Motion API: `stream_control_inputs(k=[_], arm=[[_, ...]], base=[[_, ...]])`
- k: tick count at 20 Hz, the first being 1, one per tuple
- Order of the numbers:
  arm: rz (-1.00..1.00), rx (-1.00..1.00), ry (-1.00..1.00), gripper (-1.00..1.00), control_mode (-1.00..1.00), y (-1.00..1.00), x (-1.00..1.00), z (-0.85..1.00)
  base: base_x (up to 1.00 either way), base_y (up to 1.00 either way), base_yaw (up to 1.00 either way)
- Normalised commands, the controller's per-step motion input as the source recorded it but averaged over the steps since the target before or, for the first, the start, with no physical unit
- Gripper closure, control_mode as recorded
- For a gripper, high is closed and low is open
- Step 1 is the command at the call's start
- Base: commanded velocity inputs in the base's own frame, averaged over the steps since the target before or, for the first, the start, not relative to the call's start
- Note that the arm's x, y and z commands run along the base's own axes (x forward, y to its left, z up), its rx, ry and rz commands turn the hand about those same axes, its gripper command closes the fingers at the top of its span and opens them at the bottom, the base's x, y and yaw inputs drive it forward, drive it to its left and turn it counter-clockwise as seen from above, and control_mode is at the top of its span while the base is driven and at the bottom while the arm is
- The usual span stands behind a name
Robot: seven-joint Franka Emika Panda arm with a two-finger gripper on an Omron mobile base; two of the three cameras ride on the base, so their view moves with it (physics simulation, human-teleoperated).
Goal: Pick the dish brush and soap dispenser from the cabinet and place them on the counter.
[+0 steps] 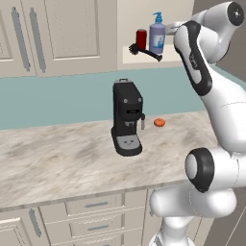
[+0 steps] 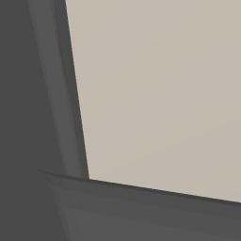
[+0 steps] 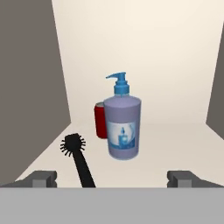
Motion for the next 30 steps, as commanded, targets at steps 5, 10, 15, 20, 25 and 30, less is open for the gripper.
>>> stream_control_inputs(k=[5, 10, 15, 20, 25, 30], arm=[[0.01, -0.01, -0.02, -1.0, -1.0, 0.0, 0.29, 0.05], [0.01, -0.04, 0.0, -1.0, -1.0, 0.0, 0.31, 0.09], [0.01, -0.02, 0.0, -1.0, -1.0, 0.0, 0.29, 0.08], [0.01, -0.01, 0.0, -1.0, -1.0, 0.0, 0.29, 0.05], [0.01, 0.0, 0.0, -1.0, -1.0, 0.0, 0.31, 0.0], [0.01, 0.0, 0.0, -1.0, -1.0, 0.0, 0.34, 0.01]], base=[[0.0, 0.0, 0.0], [0.0, 0.0, 0.0], [0.0, 0.0, 0.0], [0.0, 0.0, 0.0], [0.0, 0.0, 0.0], [0.0, 0.0, 0.0]])
